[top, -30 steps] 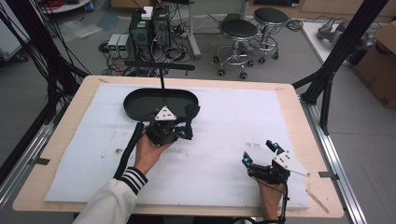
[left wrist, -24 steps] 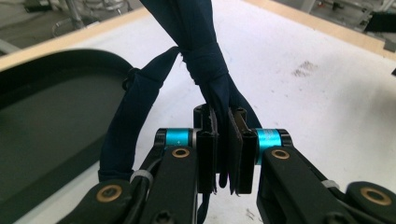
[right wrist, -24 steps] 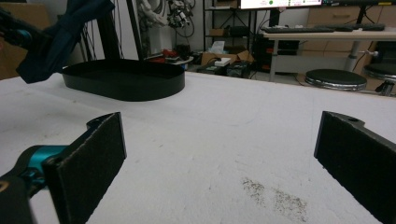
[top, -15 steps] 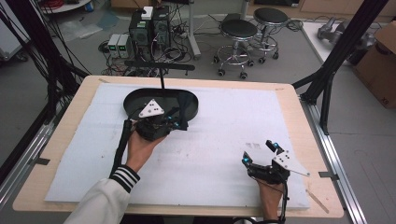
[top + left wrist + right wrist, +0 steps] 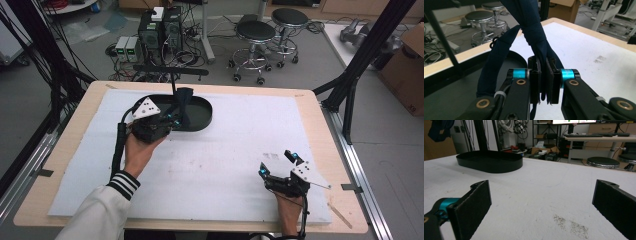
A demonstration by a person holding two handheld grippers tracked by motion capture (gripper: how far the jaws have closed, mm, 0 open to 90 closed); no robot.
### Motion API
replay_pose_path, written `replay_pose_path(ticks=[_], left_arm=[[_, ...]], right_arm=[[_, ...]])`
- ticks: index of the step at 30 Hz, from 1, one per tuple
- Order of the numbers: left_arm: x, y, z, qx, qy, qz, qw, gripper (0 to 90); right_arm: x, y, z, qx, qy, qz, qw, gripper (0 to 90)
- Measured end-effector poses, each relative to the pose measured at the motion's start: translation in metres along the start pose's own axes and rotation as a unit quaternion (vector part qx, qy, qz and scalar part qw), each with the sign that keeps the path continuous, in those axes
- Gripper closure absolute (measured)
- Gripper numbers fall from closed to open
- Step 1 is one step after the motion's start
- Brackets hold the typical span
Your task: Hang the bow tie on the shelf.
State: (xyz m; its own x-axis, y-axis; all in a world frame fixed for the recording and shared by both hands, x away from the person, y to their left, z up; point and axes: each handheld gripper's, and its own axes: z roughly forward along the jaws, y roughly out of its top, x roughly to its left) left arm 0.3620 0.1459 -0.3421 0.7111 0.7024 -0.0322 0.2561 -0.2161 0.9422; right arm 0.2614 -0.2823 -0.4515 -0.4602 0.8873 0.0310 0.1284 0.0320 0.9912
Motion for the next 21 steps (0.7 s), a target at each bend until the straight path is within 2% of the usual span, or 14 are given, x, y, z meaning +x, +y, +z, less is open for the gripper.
replay_pose_path(ticks=[11, 12, 15, 19, 21], left_arm=[[0.014, 0.007, -0.009, -0.025, 0.024, -0.004, 0.9994, 83.4], [0.016, 0.008, -0.009, -0.026, 0.030, 0.002, 0.9992, 83.3], [0.022, 0.010, -0.011, -0.033, 0.042, -0.003, 0.9986, 83.4], [0.032, 0.015, -0.014, -0.041, 0.053, -0.002, 0.9977, 83.5], [0.036, 0.018, -0.014, -0.046, 0.052, -0.002, 0.9976, 83.5]], right_arm=[[0.000, 0.000, 0.000, -0.001, 0.000, -0.003, 1.0000, 1.1], [0.000, 0.000, 0.000, -0.001, -0.001, -0.003, 1.0000, 1.1], [0.000, 0.000, 0.000, -0.002, -0.002, -0.003, 1.0000, 1.1], [0.000, 0.000, 0.000, -0.001, -0.002, -0.003, 1.0000, 1.1], [0.001, 0.000, 0.000, -0.001, -0.002, -0.004, 1.0000, 1.1]])
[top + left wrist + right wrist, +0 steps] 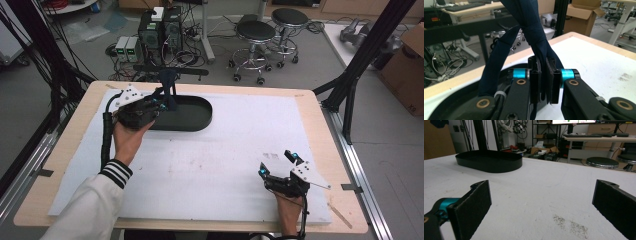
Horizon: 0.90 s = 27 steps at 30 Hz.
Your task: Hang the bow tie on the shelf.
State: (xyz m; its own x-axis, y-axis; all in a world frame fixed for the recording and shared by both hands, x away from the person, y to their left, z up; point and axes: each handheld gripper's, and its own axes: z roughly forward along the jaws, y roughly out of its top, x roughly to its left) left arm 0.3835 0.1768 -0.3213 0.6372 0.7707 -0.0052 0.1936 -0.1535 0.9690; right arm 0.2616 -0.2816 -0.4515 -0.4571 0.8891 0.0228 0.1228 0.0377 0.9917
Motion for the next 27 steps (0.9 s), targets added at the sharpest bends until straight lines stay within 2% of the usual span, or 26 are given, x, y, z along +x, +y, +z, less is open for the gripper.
replay_pose_path(ticks=[8, 10, 13, 16, 20, 27], left_arm=[[0.016, 0.007, 0.006, -0.006, 0.012, 0.002, 0.9999, 83.5], [0.020, 0.007, 0.007, -0.014, 0.016, 0.002, 0.9998, 83.5], [0.027, 0.009, 0.011, -0.005, 0.023, 0.005, 0.9997, 83.5], [0.033, 0.013, 0.011, -0.011, 0.024, -0.005, 0.9996, 83.5], [0.036, 0.018, 0.014, -0.015, 0.032, 0.009, 0.9993, 83.5], [0.045, 0.028, 0.021, -0.010, 0.041, 0.011, 0.9991, 83.5]], right_arm=[[0.000, 0.000, 0.000, 0.001, -0.002, 0.001, 1.0000, 1.1], [0.000, 0.000, 0.000, 0.001, -0.001, 0.000, 1.0000, 1.1], [0.000, 0.000, 0.000, 0.003, -0.001, 0.005, 1.0000, 1.1], [0.000, 0.000, 0.000, 0.003, -0.001, 0.006, 1.0000, 1.1], [-0.001, 0.000, 0.000, 0.002, 0.000, 0.003, 1.0000, 1.1], [-0.002, 0.000, 0.000, 0.000, 0.000, 0.002, 1.0000, 1.1]])
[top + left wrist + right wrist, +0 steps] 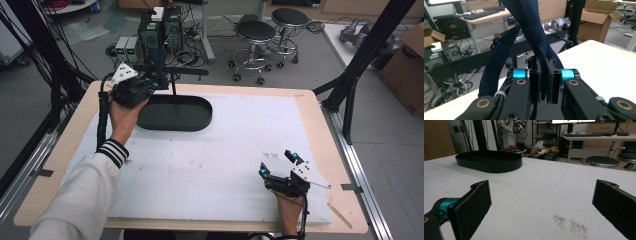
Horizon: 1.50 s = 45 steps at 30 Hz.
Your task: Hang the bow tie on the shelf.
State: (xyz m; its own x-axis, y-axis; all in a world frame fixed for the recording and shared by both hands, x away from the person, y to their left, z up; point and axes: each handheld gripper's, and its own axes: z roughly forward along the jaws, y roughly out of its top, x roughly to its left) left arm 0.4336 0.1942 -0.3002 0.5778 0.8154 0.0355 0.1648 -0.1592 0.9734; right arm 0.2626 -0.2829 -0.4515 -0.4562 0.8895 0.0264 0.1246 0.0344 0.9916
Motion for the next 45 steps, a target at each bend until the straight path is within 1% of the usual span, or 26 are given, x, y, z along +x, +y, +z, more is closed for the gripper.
replay_pose_path(ticks=[2, 7, 10, 11, 13, 17, 19, 21, 23, 24, 26, 29, 30, 33, 35, 37, 38, 39, 40, 42, 43, 45], left_arm=[[0.002, 0.001, 0.003, 0.003, 0.002, 0.001, 1.0000, 83.5], [0.006, 0.001, 0.009, 0.000, 0.001, -0.007, 1.0000, 83.5], [0.006, 0.003, 0.014, -0.003, 0.001, 0.000, 1.0000, 83.5], [0.007, 0.004, 0.016, -0.002, -0.001, -0.001, 1.0000, 83.5], [0.008, 0.006, 0.019, -0.004, 0.003, 0.001, 1.0000, 83.5], [0.012, 0.014, 0.025, -0.011, 0.003, -0.010, 0.9999, 83.5], [0.012, 0.017, 0.027, -0.015, 0.001, -0.007, 0.9999, 83.5], [0.013, 0.016, 0.029, -0.011, 0.003, -0.005, 0.9999, 83.5], [0.014, 0.014, 0.032, -0.006, 0.002, -0.012, 0.9999, 83.5], [0.015, 0.013, 0.034, -0.006, 0.002, -0.011, 0.9999, 83.5], [0.015, 0.012, 0.036, -0.010, 0.001, -0.015, 0.9998, 83.4], [0.016, 0.011, 0.041, -0.009, 0.001, -0.015, 0.9999, 83.5], [0.018, 0.011, 0.043, -0.009, 0.001, -0.018, 0.9998, 83.5], [0.021, 0.013, 0.047, -0.013, 0.003, -0.022, 0.9997, 83.5], [0.023, 0.016, 0.050, -0.020, 0.001, -0.026, 0.9995, 83.4], [0.025, 0.017, 0.053, -0.018, 0.002, -0.024, 0.9995, 83.4], [0.026, 0.016, 0.054, -0.017, -0.001, -0.026, 0.9995, 83.4], [0.026, 0.014, 0.056, -0.011, -0.003, -0.028, 0.9995, 83.4], [0.026, 0.012, 0.058, -0.006, -0.006, -0.029, 0.9995, 83.4], [0.024, 0.009, 0.061, -0.004, -0.008, -0.027, 0.9996, 83.4], [0.022, 0.008, 0.062, -0.003, -0.012, -0.031, 0.9994, 83.4], [0.019, 0.007, 0.066, 0.001, -0.016, -0.023, 0.9996, 83.4]], right_arm=[[0.000, 0.000, 0.000, 0.000, 0.000, 0.001, 1.0000, 1.1], [0.001, 0.000, 0.000, 0.003, 0.001, 0.003, 1.0000, 1.1], [0.001, 0.000, 0.000, 0.004, 0.001, 0.004, 1.0000, 1.1], [0.001, 0.000, 0.000, 0.004, 0.001, 0.004, 1.0000, 1.1], [0.001, 0.000, 0.000, 0.003, 0.001, 0.003, 1.0000, 1.1], [0.001, 0.000, 0.000, 0.004, 0.001, 0.003, 1.0000, 1.1], [0.001, 0.000, 0.000, 0.004, 0.001, 0.003, 1.0000, 1.1], [0.001, 0.000, 0.000, 0.004, 0.000, 0.003, 1.0000, 1.1], [0.001, 0.000, 0.000, 0.004, 0.001, 0.003, 1.0000, 1.1], [0.001, 0.000, 0.000, 0.004, 0.001, 0.003, 1.0000, 1.1], [0.001, 0.000, 0.000, 0.004, 0.000, 0.003, 1.0000, 1.1], [0.001, 0.000, 0.000, 0.004, 0.001, 0.003, 1.0000, 1.2], [0.001, 0.000, 0.000, 0.004, 0.001, 0.003, 1.0000, 1.1], [0.000, 0.000, 0.000, 0.004, 0.002, 0.003, 1.0000, 1.1], [0.000, 0.000, 0.000, 0.004, 0.002, 0.003, 1.0000, 1.1], [0.000, 0.000, 0.000, 0.004, 0.002, 0.004, 1.0000, 1.1], [0.000, 0.000, 0.000, 0.004, 0.002, 0.003, 1.0000, 1.1], [0.001, 0.000, 0.000, 0.005, 0.001, 0.004, 1.0000, 1.1], [0.001, 0.000, 0.000, 0.004, 0.001, 0.005, 1.0000, 1.1], [0.001, 0.000, 0.000, 0.006, 0.001, 0.005, 1.0000, 1.1], [0.001, 0.000, 0.000, 0.006, 0.001, 0.005, 1.0000, 1.1], [0.001, 0.000, 0.001, 0.006, 0.002, 0.003, 1.0000, 1.1]])
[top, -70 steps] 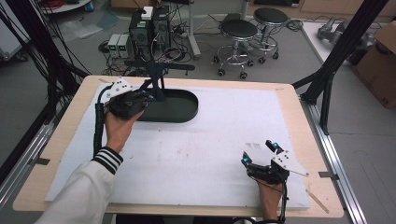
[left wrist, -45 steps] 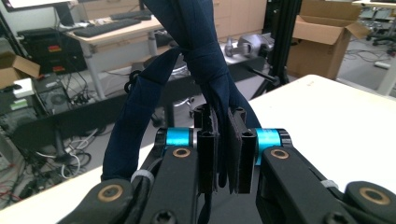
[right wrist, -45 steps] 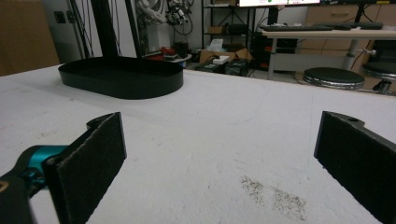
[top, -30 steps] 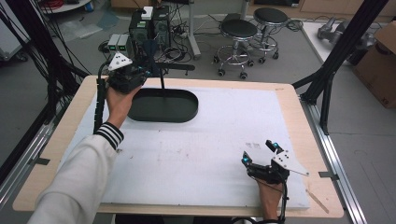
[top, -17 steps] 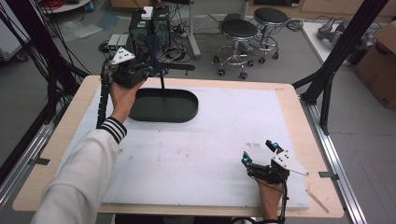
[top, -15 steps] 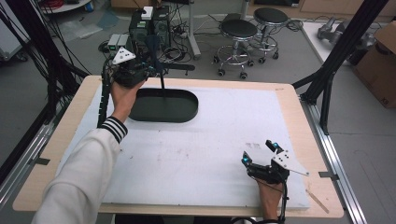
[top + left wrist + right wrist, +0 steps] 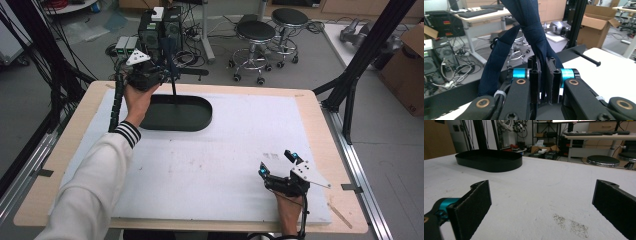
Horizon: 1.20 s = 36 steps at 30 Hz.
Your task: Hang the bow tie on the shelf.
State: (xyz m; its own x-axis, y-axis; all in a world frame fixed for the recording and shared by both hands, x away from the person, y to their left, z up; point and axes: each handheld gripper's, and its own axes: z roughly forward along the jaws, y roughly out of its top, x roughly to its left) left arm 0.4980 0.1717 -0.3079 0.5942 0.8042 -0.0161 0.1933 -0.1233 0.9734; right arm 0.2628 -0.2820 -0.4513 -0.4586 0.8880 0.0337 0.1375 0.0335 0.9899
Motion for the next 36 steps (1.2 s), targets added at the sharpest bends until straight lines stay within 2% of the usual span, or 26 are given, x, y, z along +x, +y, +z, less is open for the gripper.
replay_pose_path(ticks=[6, 13, 22, 30, 36], left_arm=[[0.000, -0.003, 0.002, -0.001, 0.000, -0.007, 1.0000, 83.2], [0.005, -0.016, -0.004, -0.002, 0.006, -0.013, 0.9999, 83.3], [-0.003, -0.015, -0.002, 0.002, 0.006, -0.006, 1.0000, 83.3], [-0.003, -0.012, -0.006, -0.002, 0.013, -0.005, 0.9999, 83.2], [-0.007, -0.011, -0.006, 0.005, 0.017, -0.005, 0.9998, 83.2]], right_arm=[[0.000, 0.000, 0.000, -0.001, 0.000, 0.000, 1.0000, 1.1], [0.000, 0.000, 0.000, 0.000, -0.001, -0.001, 1.0000, 1.1], [0.001, 0.000, 0.000, 0.001, -0.002, -0.004, 1.0000, 1.1], [0.001, 0.000, 0.000, 0.001, -0.002, -0.004, 1.0000, 1.1], [0.000, 0.000, 0.000, 0.000, -0.001, -0.004, 1.0000, 1.1]])
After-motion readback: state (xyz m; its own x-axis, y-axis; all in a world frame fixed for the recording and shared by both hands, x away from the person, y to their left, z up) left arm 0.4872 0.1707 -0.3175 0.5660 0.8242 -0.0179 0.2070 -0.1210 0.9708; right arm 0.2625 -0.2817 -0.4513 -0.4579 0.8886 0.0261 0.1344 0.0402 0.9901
